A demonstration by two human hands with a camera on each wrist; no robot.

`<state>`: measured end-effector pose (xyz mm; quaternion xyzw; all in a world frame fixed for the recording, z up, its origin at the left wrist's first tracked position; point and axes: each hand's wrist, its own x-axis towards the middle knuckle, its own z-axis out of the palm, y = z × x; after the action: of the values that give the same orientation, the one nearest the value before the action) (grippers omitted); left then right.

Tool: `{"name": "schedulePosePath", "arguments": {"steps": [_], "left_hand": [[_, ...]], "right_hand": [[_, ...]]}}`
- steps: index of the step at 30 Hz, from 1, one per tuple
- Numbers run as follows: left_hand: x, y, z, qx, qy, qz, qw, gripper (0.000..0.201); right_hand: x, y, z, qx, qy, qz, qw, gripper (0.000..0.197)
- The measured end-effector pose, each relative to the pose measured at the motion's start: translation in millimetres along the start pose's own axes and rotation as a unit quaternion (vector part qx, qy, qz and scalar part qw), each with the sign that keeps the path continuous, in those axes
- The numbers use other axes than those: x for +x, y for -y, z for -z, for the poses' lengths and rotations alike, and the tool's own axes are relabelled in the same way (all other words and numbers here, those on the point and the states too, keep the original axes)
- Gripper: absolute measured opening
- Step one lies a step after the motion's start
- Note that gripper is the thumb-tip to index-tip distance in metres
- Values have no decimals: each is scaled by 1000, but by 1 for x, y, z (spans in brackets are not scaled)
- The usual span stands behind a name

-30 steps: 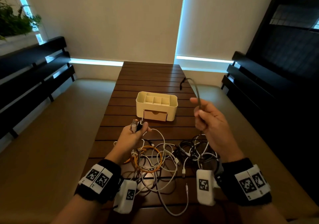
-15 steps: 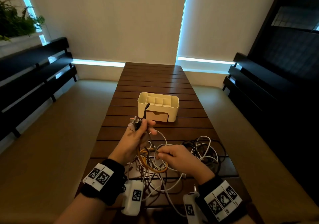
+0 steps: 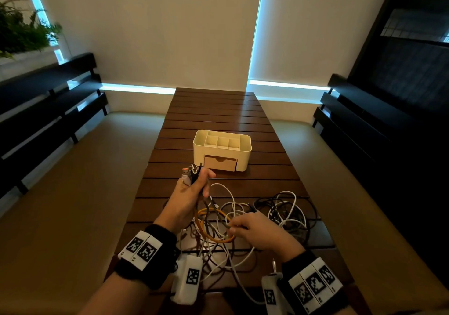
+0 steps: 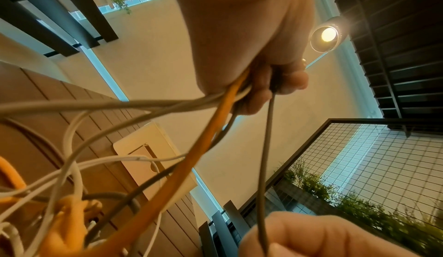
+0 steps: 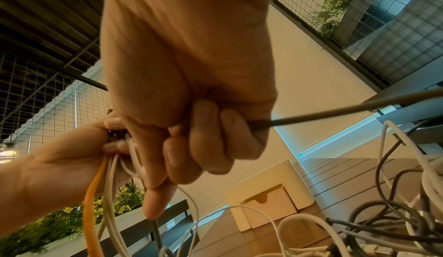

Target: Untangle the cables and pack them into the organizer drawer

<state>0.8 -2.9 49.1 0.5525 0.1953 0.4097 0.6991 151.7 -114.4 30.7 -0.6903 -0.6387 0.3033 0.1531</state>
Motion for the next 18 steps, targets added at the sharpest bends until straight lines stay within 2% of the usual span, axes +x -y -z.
{"name": "schedulePosePath", "arguments": {"steps": [2,5,8,10,12,14,16,18], "left_hand": [[1,2,0,-21,15,-5,1000,38],[3,-7,5,-111,17,-1,994,32],[5,-28,16,-105,-26,-18,994,25],[5,-41,27,-49,-75,-36,995,20],[4,-48,29,56,-94,-32,993,17],[3,-42,21,191,-66,-7,979,9],[0,-27,5,273,-10,22,962,3],[-6,-9,-12,294,72,44,952,16]], "right_hand": [[0,-3,-1,14,-7,-13,1000,20],[-3,-12,-2,81,4,-47,996,24],[-14,-37,4,89,-13,-127,988,30],[-23,-60,13,109,-69,-183,975,30],[-29,-73,22,109,-150,-203,962,28],[-29,-62,29,108,-203,-178,957,26],[-24,-32,31,77,-201,-136,967,28],[-18,-2,26,15,-175,-84,981,27]]}}
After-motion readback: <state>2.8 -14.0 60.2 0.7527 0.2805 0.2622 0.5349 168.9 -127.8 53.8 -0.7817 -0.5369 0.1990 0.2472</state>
